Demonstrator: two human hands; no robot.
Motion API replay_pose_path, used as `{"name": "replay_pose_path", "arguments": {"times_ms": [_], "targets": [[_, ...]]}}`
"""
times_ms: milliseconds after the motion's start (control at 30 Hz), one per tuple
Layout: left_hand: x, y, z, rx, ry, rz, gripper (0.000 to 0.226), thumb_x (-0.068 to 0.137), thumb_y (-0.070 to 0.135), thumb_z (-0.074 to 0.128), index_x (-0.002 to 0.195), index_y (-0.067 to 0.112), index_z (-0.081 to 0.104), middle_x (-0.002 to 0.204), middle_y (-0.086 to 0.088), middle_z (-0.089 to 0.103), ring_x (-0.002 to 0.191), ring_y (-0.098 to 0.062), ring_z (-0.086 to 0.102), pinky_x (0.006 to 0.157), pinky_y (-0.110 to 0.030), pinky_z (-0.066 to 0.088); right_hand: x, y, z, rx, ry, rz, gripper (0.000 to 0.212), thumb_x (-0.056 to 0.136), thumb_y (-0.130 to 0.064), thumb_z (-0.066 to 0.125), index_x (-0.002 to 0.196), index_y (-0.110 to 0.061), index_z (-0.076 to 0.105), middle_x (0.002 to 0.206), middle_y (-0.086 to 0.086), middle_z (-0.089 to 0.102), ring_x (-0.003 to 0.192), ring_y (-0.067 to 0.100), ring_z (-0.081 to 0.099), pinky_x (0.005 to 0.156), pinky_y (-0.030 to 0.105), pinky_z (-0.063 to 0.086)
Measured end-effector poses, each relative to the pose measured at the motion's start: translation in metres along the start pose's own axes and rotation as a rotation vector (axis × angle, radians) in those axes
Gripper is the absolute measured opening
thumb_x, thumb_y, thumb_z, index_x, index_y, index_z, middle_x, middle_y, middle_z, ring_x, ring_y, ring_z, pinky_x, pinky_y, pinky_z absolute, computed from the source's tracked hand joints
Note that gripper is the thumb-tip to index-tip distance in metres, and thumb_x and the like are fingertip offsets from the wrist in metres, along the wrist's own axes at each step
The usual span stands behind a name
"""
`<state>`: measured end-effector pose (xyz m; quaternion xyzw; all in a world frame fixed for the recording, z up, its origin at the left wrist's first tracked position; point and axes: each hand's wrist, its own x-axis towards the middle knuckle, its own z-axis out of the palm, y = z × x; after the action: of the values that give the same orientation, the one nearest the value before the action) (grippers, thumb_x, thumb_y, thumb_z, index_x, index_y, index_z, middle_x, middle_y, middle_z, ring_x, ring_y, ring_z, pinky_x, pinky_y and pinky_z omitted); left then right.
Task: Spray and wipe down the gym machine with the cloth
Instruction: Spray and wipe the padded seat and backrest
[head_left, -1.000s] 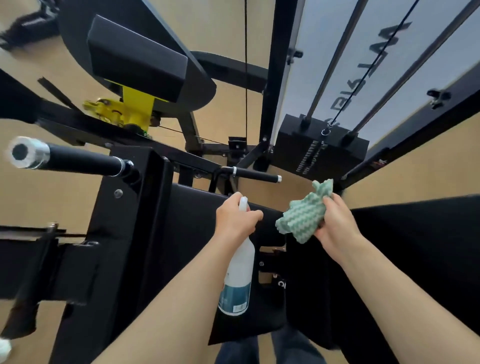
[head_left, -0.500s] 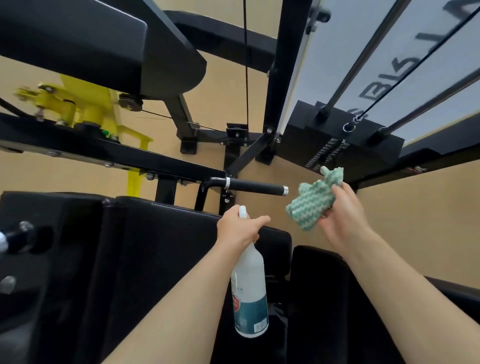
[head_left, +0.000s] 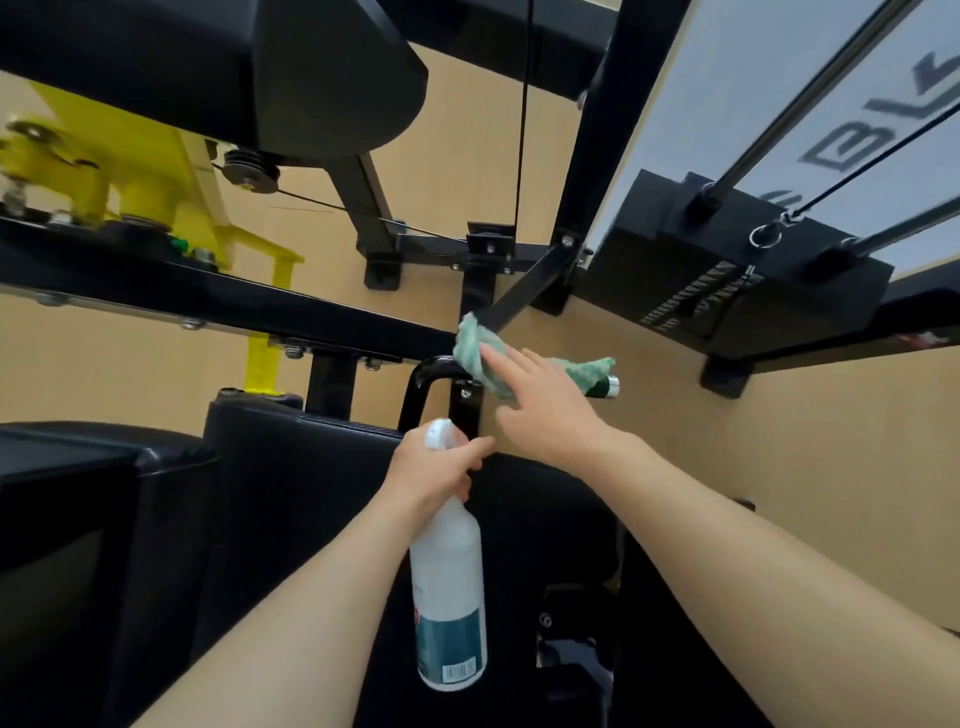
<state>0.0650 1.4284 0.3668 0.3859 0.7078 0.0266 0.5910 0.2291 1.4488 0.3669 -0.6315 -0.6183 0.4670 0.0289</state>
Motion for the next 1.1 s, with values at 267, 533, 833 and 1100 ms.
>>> {"name": "replay_pose_path", "arguments": {"times_ms": [267,533,833,1100], "targets": [[0.016,-0.014,-0.006,-0.133,-0.043,0.002,0.024,0.096,0.021,0.071,0.089,-0.001,0.066,0.088,-0.003,0.080,0.046,-0.017,0.050,0.059,-0.032,0.049,0.037,0.001,-0.005,-0.499,0.061,-0.125,0.058,0.090,-0.009,0.055,0.146,-0.019,0.041,0.134,0.000,0.060,0.118,0.023,0.047,0.089,0.035,0.039],[0.016,-0.016,-0.005,-0.139,-0.026,-0.008,0.021,0.094,0.018,0.070,0.083,0.000,0.073,0.055,-0.002,0.064,0.046,-0.022,0.050,0.060,-0.034,0.045,0.023,-0.001,0.005,-0.232,0.067,-0.069,0.071,0.090,-0.005,0.053,0.153,-0.026,0.028,0.133,0.003,0.048,0.105,0.025,0.042,0.090,0.038,0.043],[0.022,-0.021,-0.003,-0.134,-0.035,0.036,0.023,0.092,0.019,0.068,0.070,0.012,0.073,0.064,-0.025,0.064,0.045,-0.022,0.049,0.062,-0.037,0.046,0.074,0.008,0.016,-0.632,0.151,-0.389,0.037,0.088,-0.026,0.069,0.120,-0.015,0.054,0.107,0.003,0.061,0.095,0.025,0.060,0.076,0.036,0.050],[0.026,-0.026,-0.002,-0.160,-0.028,0.067,0.025,0.092,0.018,0.069,0.069,0.011,0.072,0.055,-0.027,0.053,0.043,-0.023,0.046,0.061,-0.037,0.045,0.085,0.019,0.035,-0.398,0.290,-0.317,0.016,0.092,-0.035,0.061,0.090,-0.020,0.057,0.073,-0.005,0.062,0.060,0.019,0.061,0.057,0.035,0.052]]}}
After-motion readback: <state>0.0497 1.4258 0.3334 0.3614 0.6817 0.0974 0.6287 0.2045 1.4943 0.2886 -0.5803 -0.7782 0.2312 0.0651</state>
